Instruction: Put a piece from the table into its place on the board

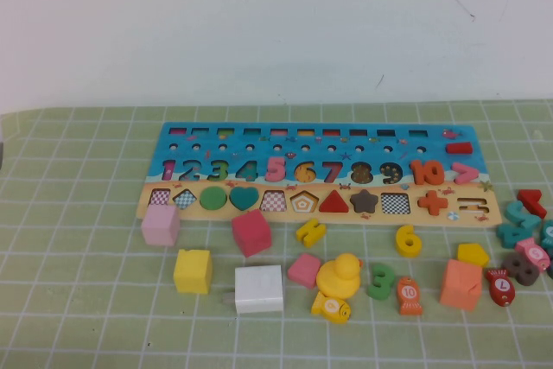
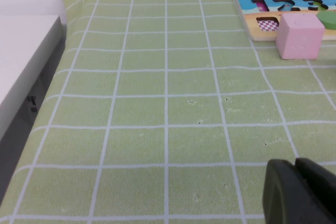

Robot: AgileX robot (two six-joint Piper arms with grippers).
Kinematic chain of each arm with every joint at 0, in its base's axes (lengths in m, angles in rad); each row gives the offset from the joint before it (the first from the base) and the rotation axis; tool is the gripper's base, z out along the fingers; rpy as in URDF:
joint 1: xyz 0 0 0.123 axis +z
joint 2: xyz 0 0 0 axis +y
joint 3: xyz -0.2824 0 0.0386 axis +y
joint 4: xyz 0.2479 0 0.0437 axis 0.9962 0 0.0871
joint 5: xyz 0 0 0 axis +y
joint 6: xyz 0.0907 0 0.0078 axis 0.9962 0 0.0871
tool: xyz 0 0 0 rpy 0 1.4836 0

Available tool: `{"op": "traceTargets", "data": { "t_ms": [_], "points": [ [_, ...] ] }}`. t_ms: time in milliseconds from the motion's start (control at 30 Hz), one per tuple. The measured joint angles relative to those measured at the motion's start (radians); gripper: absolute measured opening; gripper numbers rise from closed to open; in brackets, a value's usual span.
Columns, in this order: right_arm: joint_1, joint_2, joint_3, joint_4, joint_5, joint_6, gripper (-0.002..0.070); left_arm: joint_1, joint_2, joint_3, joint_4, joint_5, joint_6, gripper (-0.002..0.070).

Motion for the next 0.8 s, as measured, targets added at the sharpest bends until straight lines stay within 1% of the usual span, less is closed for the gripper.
{"op": "traceTargets", "data": {
  "t_ms": [567, 667, 800],
  "points": [
    [0.0, 0.0, 0.002, 0.0, -0.021, -0.014, -0.0003, 0.0, 0.0, 0.0, 0.0, 0.0, 0.0, -0.0002],
    [0.0, 0.0, 0.011, 0.0, -0.113, -0.024, -0.0003, 0.0, 0.0, 0.0, 0.0, 0.0, 0.0, -0.0002],
    [0.0, 0.0, 0.013, 0.0, -0.368, -0.027, -0.0003, 0.0, 0.0, 0.0, 0.0, 0.0, 0.0, -0.0002]
  ]
}}
